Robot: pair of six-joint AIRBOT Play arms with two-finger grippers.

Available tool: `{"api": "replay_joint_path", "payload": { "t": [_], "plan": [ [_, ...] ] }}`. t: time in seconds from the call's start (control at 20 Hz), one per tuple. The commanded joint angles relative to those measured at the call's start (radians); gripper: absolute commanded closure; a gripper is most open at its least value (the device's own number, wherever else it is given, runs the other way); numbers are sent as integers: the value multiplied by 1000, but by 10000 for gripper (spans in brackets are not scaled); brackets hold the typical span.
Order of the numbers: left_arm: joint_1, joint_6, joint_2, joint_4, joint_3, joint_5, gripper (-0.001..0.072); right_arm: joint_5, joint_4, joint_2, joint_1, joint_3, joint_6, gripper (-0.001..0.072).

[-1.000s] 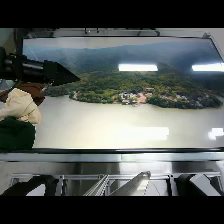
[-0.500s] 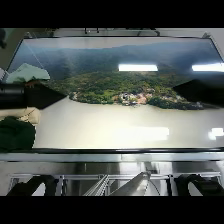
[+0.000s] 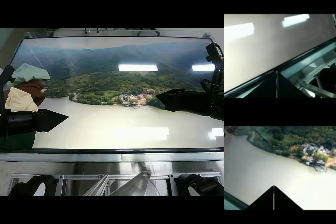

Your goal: Fold the shirts.

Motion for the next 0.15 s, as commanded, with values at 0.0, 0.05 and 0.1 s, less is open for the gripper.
{"api": "replay_joint_path", "payload": {
  "t": [0.0,0.05,0.1],
  "plan": [
    [1,-2,8,3,-9,-7,690,-4,1,0,8,-1,6,697],
    [1,-2,8,3,-9,-7,690,-4,1,0,8,-1,7,698],
    [1,-2,8,3,-9,-6,690,-4,1,0,8,-1,7,697]
  ]
}}
